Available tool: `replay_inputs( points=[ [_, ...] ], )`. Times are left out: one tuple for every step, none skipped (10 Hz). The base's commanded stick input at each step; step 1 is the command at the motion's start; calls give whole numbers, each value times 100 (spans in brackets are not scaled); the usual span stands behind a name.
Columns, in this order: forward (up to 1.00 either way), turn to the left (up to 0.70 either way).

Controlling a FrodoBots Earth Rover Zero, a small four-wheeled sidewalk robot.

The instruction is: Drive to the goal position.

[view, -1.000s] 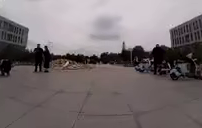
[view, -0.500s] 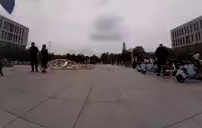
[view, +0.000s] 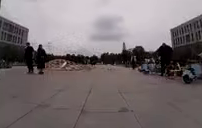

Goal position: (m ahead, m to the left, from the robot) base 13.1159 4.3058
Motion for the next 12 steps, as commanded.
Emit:
replay_inputs(
  points=[
    [70, 1],
    [70, 1],
    [70, 1],
    [70, 7],
    [70, 14],
    [70, 15],
    [70, 15],
    [70, 15],
    [70, 15],
    [70, 15],
    [70, 15],
    [70, 6]
  ],
)
